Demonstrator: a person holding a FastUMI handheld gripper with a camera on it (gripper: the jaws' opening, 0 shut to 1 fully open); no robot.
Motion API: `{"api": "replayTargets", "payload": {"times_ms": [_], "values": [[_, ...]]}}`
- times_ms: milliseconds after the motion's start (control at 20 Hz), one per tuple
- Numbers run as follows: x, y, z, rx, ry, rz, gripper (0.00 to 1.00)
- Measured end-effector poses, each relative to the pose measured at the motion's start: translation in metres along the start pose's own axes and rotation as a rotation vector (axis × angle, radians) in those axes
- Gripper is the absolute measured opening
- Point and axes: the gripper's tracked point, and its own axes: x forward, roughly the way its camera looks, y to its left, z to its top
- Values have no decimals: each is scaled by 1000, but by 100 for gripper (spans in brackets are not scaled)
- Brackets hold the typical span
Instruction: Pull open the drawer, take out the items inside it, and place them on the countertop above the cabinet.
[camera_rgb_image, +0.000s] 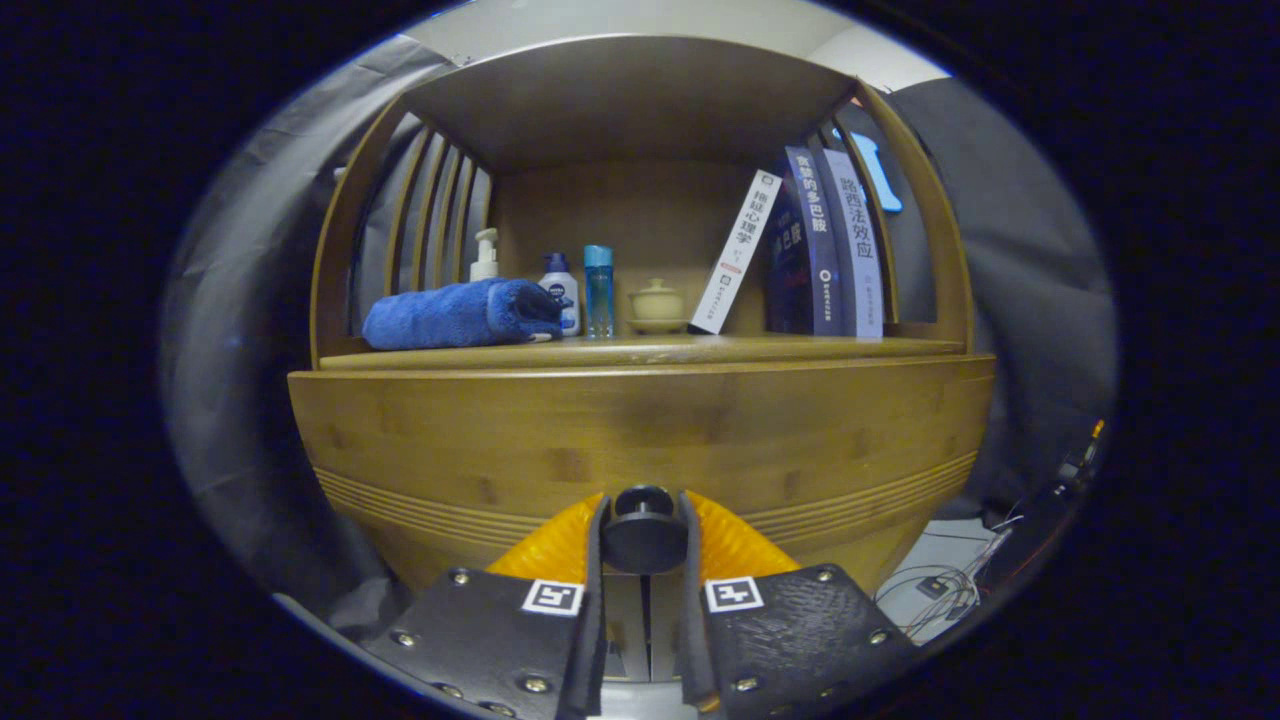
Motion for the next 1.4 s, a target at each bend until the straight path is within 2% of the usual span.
{"api": "replayTargets", "payload": {"times_ms": [200,600,1400], "values": [[-36,-4,-2,-13,1,-32,30],[-105,-10,-18,-37,42,-1,30],[-184,-21,-26,46,83,25,30]]}}
